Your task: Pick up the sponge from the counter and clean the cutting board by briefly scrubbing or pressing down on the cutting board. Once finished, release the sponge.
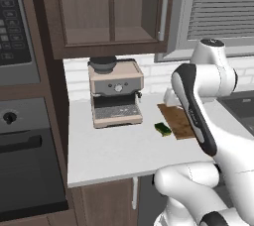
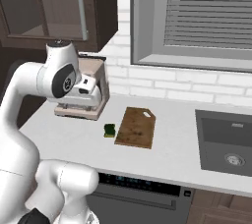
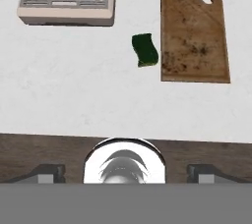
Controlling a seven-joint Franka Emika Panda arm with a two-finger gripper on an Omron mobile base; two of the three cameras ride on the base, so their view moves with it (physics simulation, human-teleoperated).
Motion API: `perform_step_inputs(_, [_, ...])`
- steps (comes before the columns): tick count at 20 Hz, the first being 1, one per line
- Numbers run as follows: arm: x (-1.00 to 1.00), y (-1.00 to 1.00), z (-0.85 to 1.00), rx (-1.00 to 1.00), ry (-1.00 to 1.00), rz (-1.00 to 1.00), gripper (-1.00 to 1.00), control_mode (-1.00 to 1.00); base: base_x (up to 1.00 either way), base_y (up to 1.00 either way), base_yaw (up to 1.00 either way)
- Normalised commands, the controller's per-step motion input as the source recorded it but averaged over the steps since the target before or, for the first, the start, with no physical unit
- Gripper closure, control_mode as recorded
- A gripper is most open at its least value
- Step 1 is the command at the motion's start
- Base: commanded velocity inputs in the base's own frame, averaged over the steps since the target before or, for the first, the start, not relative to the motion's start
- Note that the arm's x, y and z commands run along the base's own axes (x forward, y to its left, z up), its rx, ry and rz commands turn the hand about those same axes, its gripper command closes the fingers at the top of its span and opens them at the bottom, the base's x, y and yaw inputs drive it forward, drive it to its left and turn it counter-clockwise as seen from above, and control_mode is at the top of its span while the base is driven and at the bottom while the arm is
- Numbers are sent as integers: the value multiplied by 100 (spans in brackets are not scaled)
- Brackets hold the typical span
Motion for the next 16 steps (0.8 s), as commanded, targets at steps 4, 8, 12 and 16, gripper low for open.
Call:
perform_step_inputs(4, [-5, 0, -35, 0, 1, 0, -100, -100, 0, 0, 0])
perform_step_inputs(8, [4, 0, -32, 0, 1, 0, -100, -100, 0, 0, 0])
perform_step_inputs(12, [34, 0, -40, 0, 0, 1, -100, -100, 0, 0, 0])
perform_step_inputs(16, [42, -4, -37, 0, 0, 2, -100, -100, 0, 0, 0])
